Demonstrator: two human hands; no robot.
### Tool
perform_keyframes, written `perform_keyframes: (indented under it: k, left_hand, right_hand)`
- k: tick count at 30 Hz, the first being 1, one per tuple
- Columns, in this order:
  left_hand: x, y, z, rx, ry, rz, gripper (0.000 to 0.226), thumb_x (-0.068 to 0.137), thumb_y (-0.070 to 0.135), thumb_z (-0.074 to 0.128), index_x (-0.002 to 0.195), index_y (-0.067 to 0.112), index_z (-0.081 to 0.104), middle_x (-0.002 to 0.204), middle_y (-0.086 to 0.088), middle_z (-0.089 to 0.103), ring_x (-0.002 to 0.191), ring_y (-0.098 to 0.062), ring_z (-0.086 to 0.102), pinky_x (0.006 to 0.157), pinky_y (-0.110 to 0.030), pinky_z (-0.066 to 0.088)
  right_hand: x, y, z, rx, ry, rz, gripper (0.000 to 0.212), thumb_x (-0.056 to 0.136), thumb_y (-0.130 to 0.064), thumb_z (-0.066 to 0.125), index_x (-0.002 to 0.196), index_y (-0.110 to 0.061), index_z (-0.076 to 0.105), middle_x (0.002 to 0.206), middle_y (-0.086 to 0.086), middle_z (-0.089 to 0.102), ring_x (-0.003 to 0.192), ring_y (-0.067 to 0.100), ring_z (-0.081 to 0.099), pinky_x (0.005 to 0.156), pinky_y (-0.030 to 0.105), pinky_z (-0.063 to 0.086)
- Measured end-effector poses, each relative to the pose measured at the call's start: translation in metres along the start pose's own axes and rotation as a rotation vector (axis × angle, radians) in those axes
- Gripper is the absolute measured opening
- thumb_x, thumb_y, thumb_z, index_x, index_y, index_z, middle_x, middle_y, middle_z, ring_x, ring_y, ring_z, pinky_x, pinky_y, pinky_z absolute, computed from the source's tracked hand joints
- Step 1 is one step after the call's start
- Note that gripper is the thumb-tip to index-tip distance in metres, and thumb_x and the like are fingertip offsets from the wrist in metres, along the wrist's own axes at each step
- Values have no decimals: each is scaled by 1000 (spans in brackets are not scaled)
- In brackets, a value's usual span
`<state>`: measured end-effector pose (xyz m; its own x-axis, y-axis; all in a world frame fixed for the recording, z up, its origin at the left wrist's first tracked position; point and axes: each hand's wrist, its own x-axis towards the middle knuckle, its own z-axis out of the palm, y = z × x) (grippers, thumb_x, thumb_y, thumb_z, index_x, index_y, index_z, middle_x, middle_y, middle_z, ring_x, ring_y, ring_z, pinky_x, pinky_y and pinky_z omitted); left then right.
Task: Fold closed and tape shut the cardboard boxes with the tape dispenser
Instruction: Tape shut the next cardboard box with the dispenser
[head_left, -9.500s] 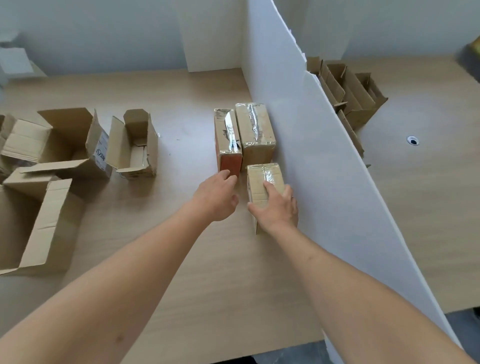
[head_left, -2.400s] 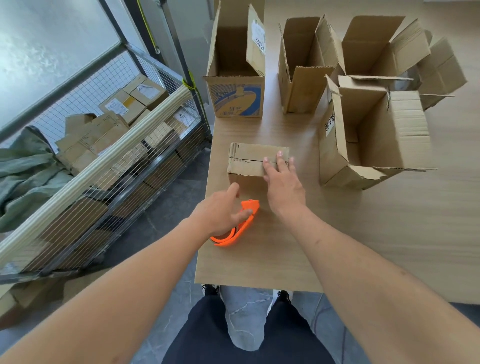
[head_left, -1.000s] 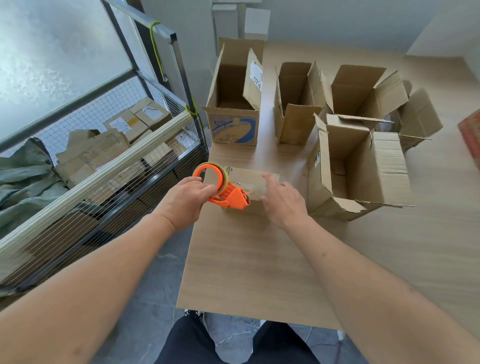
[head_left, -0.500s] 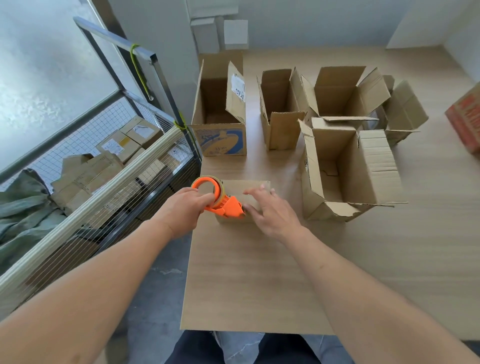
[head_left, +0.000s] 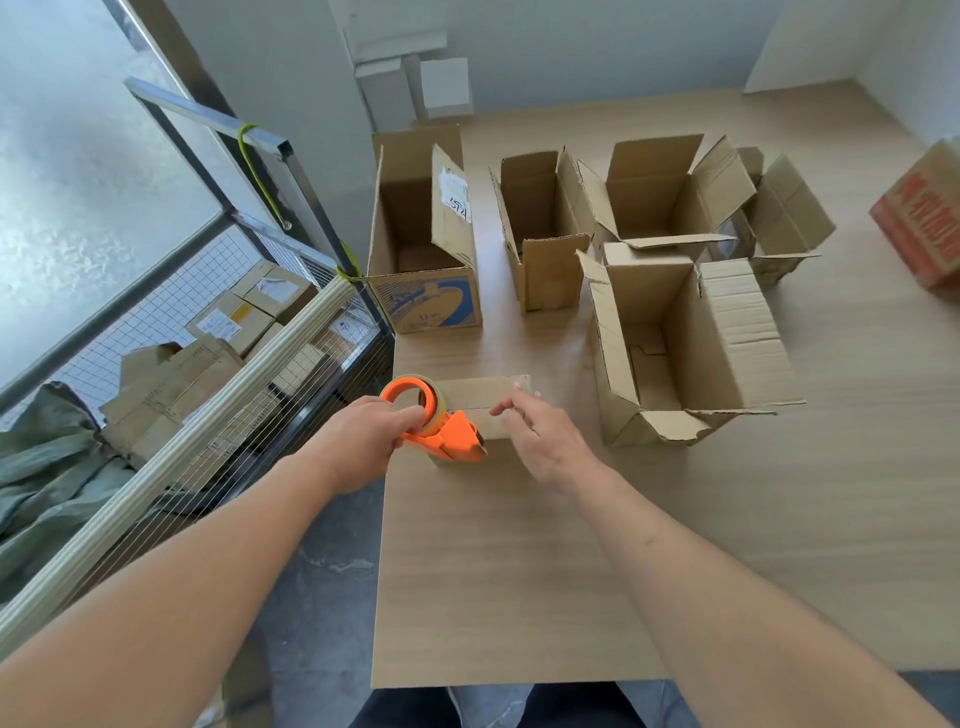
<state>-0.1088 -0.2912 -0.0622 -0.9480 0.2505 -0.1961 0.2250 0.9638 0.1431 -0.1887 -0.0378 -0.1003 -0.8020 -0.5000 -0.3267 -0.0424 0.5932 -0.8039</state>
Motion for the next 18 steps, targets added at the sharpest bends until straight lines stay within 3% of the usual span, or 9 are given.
perform_keyframes:
  k: [3,5,8,11,15,18]
  left_hand:
    - [1,0,-1,21,3,-3,38,85,-5,61,86,28,42,67,8,46,68,-19,48,55,-26,33]
    - [1,-1,-1,36,3,-2,35,85,-5,60,88,27,45,68,7,46,70,-19,49,54,-20,24]
    - [2,-1,-2,41,-6,2,35,86,-4,59,88,27,43,70,6,49,72,-19,50,54,-19,23]
    - [4,0,-4,36,-25,4,37,87,-4,58,87,29,41,71,7,49,72,-17,49,56,-21,26]
    - [8,-2,-8,-35,-71,16,33,88,6,62,87,31,41,73,8,53,69,-15,52,62,-29,39]
    - [9,-3,-8,-89,3,71,19,97,38,62,98,33,43,79,15,54,74,-13,55,86,-25,39]
  right_hand:
    - [2,-1,2,-21,2,-26,24,102,-54,45,103,-35,60,165,9,31,154,30,23,121,47,26]
    - [3,-1,5,-43,11,-31,27,99,-60,51,109,-37,61,165,10,29,154,33,23,122,48,24]
    - [6,-3,10,-62,44,-25,24,99,-54,55,114,-37,63,166,10,28,155,35,16,122,48,25]
    - [9,-3,15,-86,90,-8,7,103,-41,55,102,-36,60,165,8,30,154,38,20,118,46,29]
    - [14,-2,20,-101,178,12,17,103,-37,57,88,-31,54,163,3,36,152,35,27,111,44,37]
    - [18,3,23,-93,205,46,15,104,-34,55,92,-26,58,158,2,45,153,28,26,110,42,38]
